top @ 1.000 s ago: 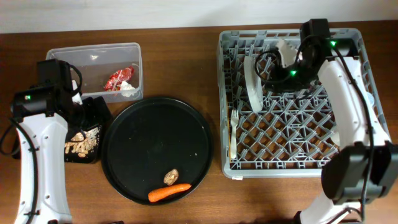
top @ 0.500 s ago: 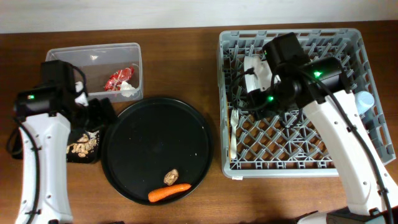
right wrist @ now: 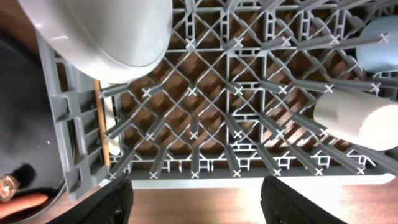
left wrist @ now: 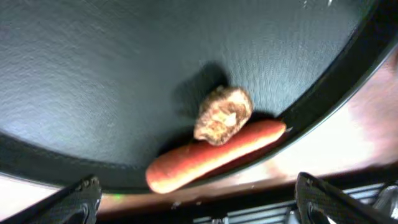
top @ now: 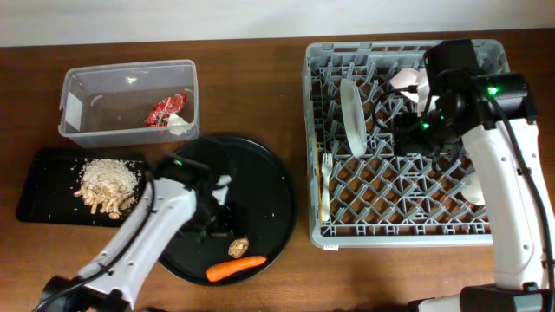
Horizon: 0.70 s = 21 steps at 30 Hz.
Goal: Sort waste into correct bins and load items into the dishwasher rack
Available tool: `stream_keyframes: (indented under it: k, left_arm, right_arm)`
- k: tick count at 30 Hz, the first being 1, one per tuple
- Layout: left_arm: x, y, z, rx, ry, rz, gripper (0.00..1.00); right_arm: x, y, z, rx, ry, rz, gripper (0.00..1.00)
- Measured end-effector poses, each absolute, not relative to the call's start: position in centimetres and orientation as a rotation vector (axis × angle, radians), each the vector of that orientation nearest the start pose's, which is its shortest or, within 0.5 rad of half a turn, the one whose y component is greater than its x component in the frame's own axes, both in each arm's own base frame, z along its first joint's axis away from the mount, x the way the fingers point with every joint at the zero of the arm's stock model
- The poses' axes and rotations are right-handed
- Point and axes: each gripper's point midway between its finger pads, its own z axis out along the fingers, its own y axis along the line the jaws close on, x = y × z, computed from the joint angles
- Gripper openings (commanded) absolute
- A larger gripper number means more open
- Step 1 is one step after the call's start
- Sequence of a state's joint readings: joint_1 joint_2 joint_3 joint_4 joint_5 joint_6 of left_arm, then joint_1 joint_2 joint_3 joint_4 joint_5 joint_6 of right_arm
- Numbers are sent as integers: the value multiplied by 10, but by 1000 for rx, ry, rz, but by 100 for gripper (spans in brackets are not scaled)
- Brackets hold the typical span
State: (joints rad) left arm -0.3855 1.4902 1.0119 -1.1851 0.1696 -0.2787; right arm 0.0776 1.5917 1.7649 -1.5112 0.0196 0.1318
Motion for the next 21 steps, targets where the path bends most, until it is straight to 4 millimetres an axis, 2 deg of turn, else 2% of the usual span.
stream_keyframes:
  k: [5,13,15,19,21]
  left_arm:
    - [176,-117,48,258,3286,-203,99]
    - [182,-132,17,339,3257,-212,99]
    - [184,-134,8,344,3267,-205,90]
    - [188,-134,4,327,3262,-189,60]
    - [190,-134,3,320,3257,-186,49]
  right_arm:
    - [313,21,240,83,2907,9,69]
    - [313,21,240,84,2907,9,69]
    - [313,21,240,83,2907,9,69]
    - [313,21,240,83,2907,10,69]
    - [313,21,240,83,2907,10,68]
